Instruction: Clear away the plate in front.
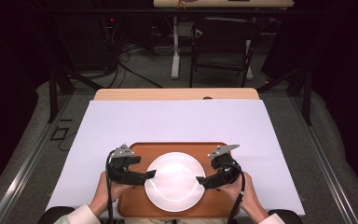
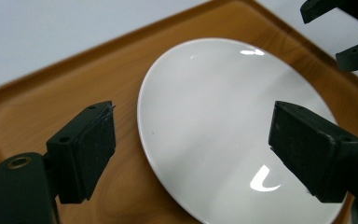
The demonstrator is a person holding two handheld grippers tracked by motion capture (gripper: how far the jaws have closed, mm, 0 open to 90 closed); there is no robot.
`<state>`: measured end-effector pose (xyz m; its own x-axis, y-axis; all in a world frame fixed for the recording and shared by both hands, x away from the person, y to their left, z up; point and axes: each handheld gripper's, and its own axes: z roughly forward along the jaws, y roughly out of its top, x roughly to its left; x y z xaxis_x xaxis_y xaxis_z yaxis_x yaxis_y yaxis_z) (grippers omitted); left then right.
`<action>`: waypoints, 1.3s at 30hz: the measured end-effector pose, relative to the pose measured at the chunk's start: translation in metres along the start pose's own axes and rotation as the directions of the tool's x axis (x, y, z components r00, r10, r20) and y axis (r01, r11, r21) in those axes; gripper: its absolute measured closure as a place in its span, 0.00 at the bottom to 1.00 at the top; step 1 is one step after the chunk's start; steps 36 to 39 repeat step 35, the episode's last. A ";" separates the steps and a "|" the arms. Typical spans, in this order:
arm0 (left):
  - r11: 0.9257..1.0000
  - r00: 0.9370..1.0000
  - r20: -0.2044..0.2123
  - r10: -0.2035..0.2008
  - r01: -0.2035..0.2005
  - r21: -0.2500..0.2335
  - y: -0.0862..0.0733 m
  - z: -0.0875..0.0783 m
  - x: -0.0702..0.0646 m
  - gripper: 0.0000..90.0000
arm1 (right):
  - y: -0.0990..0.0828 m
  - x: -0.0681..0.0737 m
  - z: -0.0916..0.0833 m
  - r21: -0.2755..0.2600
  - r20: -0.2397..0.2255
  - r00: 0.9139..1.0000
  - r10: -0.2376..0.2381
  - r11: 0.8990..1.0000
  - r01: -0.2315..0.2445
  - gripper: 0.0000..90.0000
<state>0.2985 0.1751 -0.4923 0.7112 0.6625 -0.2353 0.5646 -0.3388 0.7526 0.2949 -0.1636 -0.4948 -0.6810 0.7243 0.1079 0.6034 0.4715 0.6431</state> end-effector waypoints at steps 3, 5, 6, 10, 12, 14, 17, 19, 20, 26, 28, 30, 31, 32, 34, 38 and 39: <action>0.999 1.000 0.024 0.008 -0.007 -0.038 0.005 -0.013 -0.005 0.11 | 0.001 0.003 -0.011 -0.029 0.010 1.000 -0.020 0.999 0.020 0.05; 0.999 0.999 0.033 0.027 -0.026 -0.036 0.008 -0.019 -0.008 0.08 | 0.002 0.005 -0.017 -0.043 0.019 0.999 -0.034 0.998 0.035 0.00; 0.998 0.999 0.022 0.044 -0.043 -0.041 0.009 -0.022 -0.010 0.06 | 0.002 0.005 -0.020 -0.048 0.021 0.999 -0.041 0.998 0.042 0.00; 0.992 0.992 0.037 0.120 -0.118 -0.040 0.010 -0.033 -0.017 0.00 | 0.000 0.007 -0.033 -0.078 0.039 0.997 -0.070 0.994 0.073 0.00; 0.989 0.989 0.022 0.143 -0.142 -0.048 0.007 -0.040 -0.021 0.00 | -0.002 0.008 -0.041 -0.100 0.053 0.996 -0.078 0.992 0.083 0.00; 0.987 0.989 0.016 0.148 -0.147 -0.061 0.004 -0.046 -0.021 0.00 | -0.004 0.009 -0.046 -0.115 0.061 0.995 -0.080 0.990 0.087 0.00; 0.985 0.988 -0.008 0.155 -0.155 -0.076 -0.002 -0.055 -0.022 0.00 | -0.012 0.011 -0.063 -0.170 0.097 0.991 -0.092 0.979 0.108 0.00; 0.982 0.986 -0.028 0.166 -0.168 -0.086 -0.007 -0.064 -0.021 0.00 | -0.017 0.012 -0.071 -0.195 0.111 0.989 -0.095 0.974 0.116 0.00; 0.983 0.987 -0.032 0.161 -0.163 -0.090 -0.009 -0.067 -0.020 0.00 | -0.021 0.012 -0.077 -0.219 0.129 0.988 -0.091 0.969 0.118 0.00; 0.987 0.989 -0.058 0.134 -0.139 -0.087 -0.027 -0.083 -0.014 0.00 | -0.044 0.014 -0.095 -0.257 0.169 0.983 -0.071 0.960 0.114 0.00; 0.989 0.991 -0.063 0.116 -0.122 -0.089 -0.033 -0.085 -0.012 0.00 | -0.051 0.017 -0.099 -0.262 0.184 0.981 -0.066 0.958 0.114 0.00; 0.989 0.992 -0.067 0.106 -0.112 -0.092 -0.037 -0.086 -0.009 0.00 | -0.058 0.019 -0.101 -0.258 0.195 0.979 -0.059 0.960 0.109 0.00; 0.990 0.992 -0.072 0.105 -0.111 -0.088 -0.038 -0.086 -0.009 0.00 | -0.061 0.020 -0.102 -0.255 0.197 0.979 -0.054 0.961 0.105 0.00; 0.991 0.993 -0.066 0.103 -0.108 -0.084 -0.040 -0.086 -0.008 0.00 | -0.064 0.021 -0.101 -0.250 0.204 0.978 -0.051 0.963 0.102 0.00; 0.992 0.993 -0.067 0.101 -0.106 -0.075 -0.042 -0.085 -0.007 0.00 | -0.070 0.024 -0.100 -0.237 0.210 0.976 -0.055 0.966 0.106 0.00; 0.992 0.993 -0.065 0.101 -0.106 -0.072 -0.043 -0.084 -0.007 0.00 | -0.072 0.025 -0.098 -0.213 0.221 0.974 -0.054 0.972 0.102 0.00; 0.992 0.993 -0.065 0.101 -0.106 -0.072 -0.043 -0.084 -0.007 0.00 | -0.072 0.025 -0.098 -0.213 0.221 0.974 -0.054 0.972 0.102 0.00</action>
